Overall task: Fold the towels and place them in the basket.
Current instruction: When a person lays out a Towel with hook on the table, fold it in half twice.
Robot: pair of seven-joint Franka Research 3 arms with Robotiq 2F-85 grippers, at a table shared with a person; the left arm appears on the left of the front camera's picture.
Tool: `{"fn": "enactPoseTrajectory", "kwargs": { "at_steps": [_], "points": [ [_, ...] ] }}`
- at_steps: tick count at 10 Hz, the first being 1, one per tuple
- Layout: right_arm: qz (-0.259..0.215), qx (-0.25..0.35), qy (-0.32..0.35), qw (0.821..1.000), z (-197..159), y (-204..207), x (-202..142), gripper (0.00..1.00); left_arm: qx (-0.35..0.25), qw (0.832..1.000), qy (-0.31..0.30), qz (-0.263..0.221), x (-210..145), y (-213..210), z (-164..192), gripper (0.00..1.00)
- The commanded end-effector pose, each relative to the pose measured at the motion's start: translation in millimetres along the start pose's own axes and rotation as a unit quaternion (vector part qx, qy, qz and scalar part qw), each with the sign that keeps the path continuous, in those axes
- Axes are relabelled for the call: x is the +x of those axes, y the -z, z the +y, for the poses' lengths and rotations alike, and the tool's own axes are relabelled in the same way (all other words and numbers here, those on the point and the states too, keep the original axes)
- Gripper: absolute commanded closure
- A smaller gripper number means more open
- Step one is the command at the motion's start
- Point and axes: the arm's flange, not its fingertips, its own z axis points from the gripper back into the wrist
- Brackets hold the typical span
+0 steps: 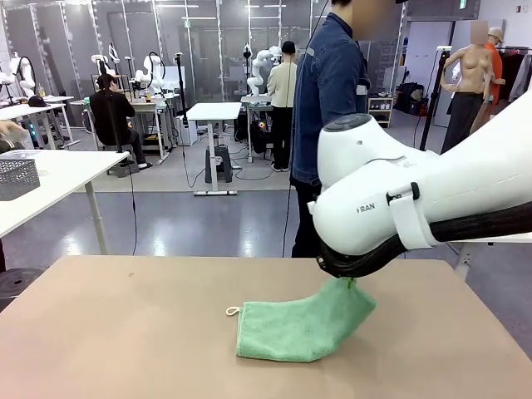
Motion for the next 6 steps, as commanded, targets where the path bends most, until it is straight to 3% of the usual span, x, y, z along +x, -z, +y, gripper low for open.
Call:
{"fn": "enactPoseTrajectory", "kwargs": {
  "at_steps": [1,6],
  "points": [
    [-0.004,0.041,-0.027,0.999,28.6,-5.6,4.8,1.00,0.000,1.000,0.000,0.000,0.6,-0.3,-1.3,0.07],
    [0.039,0.120,-0.046,0.991,103.6,-0.8,29.7,1.00,0.000,1.000,0.000,0.000,0.6,-0.3,-1.3,0.07]
  ]
}}
